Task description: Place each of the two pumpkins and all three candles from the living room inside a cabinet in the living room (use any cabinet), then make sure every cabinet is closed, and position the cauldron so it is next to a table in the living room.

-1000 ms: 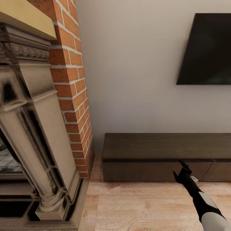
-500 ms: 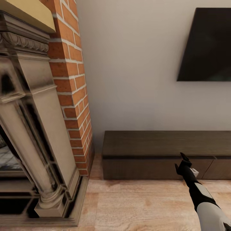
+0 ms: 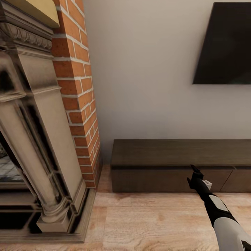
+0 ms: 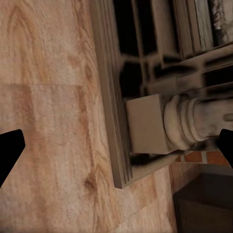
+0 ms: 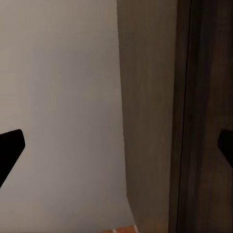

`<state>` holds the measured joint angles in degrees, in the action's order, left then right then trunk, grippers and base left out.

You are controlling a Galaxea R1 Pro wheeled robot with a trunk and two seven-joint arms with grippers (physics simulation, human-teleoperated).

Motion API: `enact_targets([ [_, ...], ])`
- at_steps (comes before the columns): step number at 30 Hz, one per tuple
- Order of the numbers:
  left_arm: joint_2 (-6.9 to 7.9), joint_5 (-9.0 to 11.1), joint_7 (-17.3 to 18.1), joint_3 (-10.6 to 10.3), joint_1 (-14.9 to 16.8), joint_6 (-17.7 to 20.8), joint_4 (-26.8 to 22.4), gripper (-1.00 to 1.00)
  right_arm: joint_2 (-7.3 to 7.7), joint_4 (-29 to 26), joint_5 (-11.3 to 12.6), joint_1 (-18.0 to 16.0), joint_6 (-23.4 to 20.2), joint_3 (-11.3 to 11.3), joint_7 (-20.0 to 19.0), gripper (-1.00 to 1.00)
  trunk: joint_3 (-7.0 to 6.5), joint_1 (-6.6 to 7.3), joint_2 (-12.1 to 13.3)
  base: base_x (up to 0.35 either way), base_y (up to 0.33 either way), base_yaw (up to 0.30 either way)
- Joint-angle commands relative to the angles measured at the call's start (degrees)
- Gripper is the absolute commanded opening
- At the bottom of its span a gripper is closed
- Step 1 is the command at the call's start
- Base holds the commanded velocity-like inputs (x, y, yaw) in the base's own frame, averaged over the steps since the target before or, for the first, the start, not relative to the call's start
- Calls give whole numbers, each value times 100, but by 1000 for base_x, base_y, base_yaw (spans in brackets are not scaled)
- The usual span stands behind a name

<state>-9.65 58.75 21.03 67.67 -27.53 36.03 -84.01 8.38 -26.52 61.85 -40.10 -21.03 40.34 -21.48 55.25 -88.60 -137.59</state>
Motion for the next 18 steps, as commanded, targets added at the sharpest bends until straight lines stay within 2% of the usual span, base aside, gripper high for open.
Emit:
enact_targets([
  [1, -2, 35, -1, 10, 2, 45, -3, 100, 6, -4, 32, -6, -56, 29, 8, 100, 23, -22, -43, 0, 0, 0],
  [7, -2, 32, -2, 10, 2, 45, 4, 100, 20, -22, -6, -55, -55, 5, 65, 100, 130, -154, -284, 0, 0, 0],
  [9, -2, 34, -1, 10, 2, 45, 6, 100, 22, -22, -105, -115, -57, -38, 243, 100, 166, -198, -364, 0, 0, 0],
  [14, 1, 39, 7, 13, 2, 50, 8, 100, 4, -33, -184, -170, -145, -62, 500, 100, 256, -307, -565, 0, 0, 0],
  [18, 13, 40, -1, 10, 2, 46, 34, 100, -16, -36, -190, -193, -113, -49, 552, 100, 345, -318, -570, 0, 0, 0],
])
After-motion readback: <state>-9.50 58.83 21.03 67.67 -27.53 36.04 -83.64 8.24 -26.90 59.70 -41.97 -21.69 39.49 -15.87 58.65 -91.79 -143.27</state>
